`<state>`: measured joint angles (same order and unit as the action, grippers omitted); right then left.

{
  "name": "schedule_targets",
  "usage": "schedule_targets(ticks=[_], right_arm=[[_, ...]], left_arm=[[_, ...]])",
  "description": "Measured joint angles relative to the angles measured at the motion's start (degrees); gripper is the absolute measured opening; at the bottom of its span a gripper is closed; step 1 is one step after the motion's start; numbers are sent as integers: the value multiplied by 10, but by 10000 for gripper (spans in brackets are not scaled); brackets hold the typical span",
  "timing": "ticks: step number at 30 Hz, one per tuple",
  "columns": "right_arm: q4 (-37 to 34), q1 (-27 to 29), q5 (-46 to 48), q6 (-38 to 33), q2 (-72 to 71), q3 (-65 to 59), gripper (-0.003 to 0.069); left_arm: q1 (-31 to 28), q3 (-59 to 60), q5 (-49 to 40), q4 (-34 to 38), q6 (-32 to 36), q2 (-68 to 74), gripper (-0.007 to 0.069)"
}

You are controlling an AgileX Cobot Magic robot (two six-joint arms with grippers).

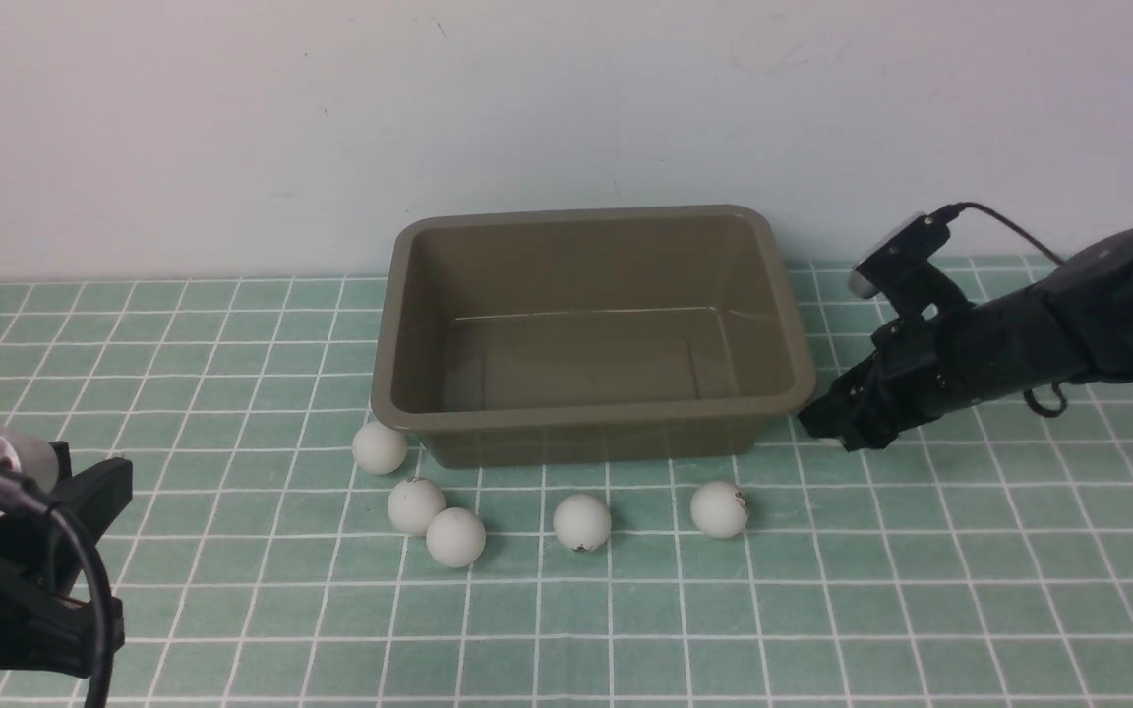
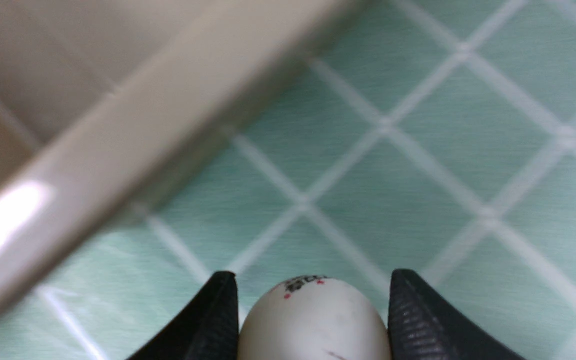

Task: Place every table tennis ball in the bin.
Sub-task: Use the right arm to clamp the table tennis ball closest to it, then use the right arm to put the table tennis ball into the box

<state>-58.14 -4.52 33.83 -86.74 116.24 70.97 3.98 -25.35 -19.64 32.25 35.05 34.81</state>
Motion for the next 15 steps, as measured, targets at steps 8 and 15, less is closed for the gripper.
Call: schedule_targets(ticks=[8,15], right_arm=[[-11,23,-1,1,-101,4,350],[-80,-37,112,1,-80,70,350]], left_arm=[[0,0,0,0,0,0,230],[0,0,0,0,2,0,230]])
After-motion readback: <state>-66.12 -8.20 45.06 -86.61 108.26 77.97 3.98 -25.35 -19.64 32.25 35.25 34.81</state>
